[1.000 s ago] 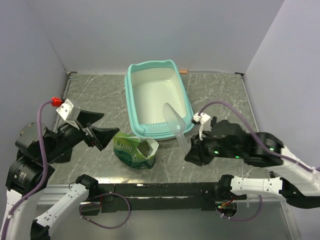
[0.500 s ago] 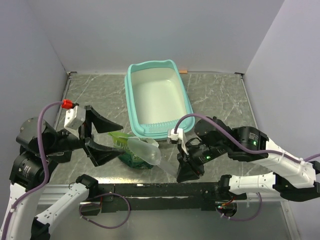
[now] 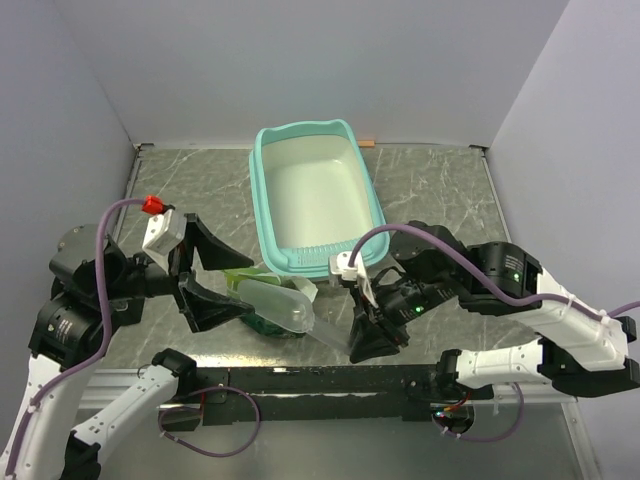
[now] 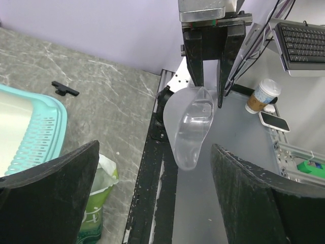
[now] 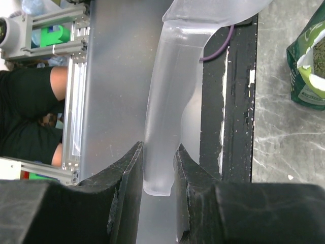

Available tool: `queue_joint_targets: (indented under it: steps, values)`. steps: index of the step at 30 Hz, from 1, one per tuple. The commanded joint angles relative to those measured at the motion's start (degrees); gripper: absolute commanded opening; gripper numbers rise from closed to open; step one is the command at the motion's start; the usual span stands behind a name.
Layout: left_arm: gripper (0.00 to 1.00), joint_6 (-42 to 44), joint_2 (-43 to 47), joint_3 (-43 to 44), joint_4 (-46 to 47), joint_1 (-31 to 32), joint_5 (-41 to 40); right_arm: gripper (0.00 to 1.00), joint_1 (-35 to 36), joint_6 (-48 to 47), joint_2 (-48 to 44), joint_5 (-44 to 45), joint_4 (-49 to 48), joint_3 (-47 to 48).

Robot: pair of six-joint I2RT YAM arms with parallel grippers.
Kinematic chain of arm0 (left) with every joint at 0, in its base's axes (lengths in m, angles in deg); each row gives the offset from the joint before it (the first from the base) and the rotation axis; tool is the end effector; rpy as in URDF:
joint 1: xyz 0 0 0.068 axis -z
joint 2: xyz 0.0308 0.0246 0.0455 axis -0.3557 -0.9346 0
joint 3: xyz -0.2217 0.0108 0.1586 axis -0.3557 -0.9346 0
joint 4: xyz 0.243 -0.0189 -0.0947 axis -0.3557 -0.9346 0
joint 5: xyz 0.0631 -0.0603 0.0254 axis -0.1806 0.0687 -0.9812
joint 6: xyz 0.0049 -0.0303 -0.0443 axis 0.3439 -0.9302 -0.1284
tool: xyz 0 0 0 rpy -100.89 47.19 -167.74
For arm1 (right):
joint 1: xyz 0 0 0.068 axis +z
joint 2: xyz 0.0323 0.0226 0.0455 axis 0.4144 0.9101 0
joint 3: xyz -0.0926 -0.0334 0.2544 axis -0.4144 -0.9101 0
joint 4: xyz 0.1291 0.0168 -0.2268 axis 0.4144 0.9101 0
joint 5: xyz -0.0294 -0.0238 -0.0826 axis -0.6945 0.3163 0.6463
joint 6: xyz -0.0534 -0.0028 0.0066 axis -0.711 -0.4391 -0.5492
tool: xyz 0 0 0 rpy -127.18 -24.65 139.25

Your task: Fill the litter box with clean litter

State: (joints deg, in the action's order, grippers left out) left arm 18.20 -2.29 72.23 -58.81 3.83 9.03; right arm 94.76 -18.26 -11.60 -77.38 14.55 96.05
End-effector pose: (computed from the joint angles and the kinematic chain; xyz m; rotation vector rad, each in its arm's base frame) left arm 0.0582 -0.0597 0.4675 0.9496 1.4540 -1.3082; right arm 0.0371 0.1621 0.4601 -1.6428 1.7996 1.2925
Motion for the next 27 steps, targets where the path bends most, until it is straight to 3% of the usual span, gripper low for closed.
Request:
queue_joint_targets:
  steps: [1,9,17,20,21,22,24,25,26,27]
  values:
    - [0.93,0.9,-1.0,-1.0,1.3,-0.1,2.2,0.0,0.5,-2.0,2.2,-0.9,0.2,3.6]
    - [0.82,3.2,-2.7,0.5,-1.5,-0.1,1.9,0.0,0.6,-4.5,4.6,-0.2,2.2,6.8]
    - [0.37,5.8,-4.0,0.9,-4.2,-0.1,1.5,0.0,0.6,-4.7,5.0,-0.2,3.9,7.2]
    - [0.14,5.6,-4.0,0.7,-3.8,-0.1,1.4,0.0,0.7,-4.7,5.2,0.5,4.2,7.1]
    - [0.01,5.5,-4.0,0.7,-3.8,-0.1,0.8,0.0,0.7,-4.7,5.2,0.5,4.2,7.0]
    - [0.01,5.5,-3.9,0.7,-4.0,-0.1,0.4,0.0,0.7,-4.7,5.2,0.8,4.3,6.8]
    - [0.01,5.2,-3.4,0.5,-3.5,-0.1,-1.0,0.19,0.8,-4.2,5.1,2.7,4.0,6.3]
    - [0.01,4.7,-3.2,0.3,-3.2,-0.1,-1.9,0.35,0.8,-3.9,4.9,3.6,3.6,6.0]
    - [0.01,3.8,-2.9,0.2,-3.0,-0.1,-3.2,0.6,0.7,-3.7,4.3,4.8,3.0,5.9]
    - [0.01,3.3,-2.7,0.2,-3.0,-0.1,-4.3,0.66,0.8,-3.2,4.1,7.6,2.2,5.9]
